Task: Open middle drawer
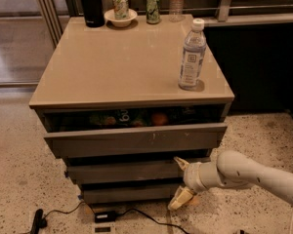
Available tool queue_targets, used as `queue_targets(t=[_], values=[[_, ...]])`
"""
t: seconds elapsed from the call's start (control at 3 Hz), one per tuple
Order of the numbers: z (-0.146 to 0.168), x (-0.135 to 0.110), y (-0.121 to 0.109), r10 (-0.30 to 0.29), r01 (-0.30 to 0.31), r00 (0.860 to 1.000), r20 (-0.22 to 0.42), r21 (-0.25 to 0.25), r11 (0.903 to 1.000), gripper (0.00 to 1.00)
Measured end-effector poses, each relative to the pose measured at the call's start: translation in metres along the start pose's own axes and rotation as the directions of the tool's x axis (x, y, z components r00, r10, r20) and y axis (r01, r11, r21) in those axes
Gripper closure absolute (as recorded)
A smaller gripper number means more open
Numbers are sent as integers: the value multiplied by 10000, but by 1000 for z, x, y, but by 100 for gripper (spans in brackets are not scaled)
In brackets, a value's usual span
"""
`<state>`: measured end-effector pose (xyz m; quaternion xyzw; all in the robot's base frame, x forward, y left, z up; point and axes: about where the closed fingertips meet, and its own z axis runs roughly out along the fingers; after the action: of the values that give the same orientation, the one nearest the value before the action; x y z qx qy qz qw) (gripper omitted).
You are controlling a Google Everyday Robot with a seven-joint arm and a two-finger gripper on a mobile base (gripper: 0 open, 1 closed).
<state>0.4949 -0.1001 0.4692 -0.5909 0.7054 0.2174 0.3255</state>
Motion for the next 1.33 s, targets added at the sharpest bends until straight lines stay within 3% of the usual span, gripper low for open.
queue_targets(t=[0.67, 1.33], values=[[9, 3, -9, -790, 808, 9961, -402, 456, 9957, 0], [22, 9, -16, -968, 1005, 9928, -711, 507, 9936, 0]])
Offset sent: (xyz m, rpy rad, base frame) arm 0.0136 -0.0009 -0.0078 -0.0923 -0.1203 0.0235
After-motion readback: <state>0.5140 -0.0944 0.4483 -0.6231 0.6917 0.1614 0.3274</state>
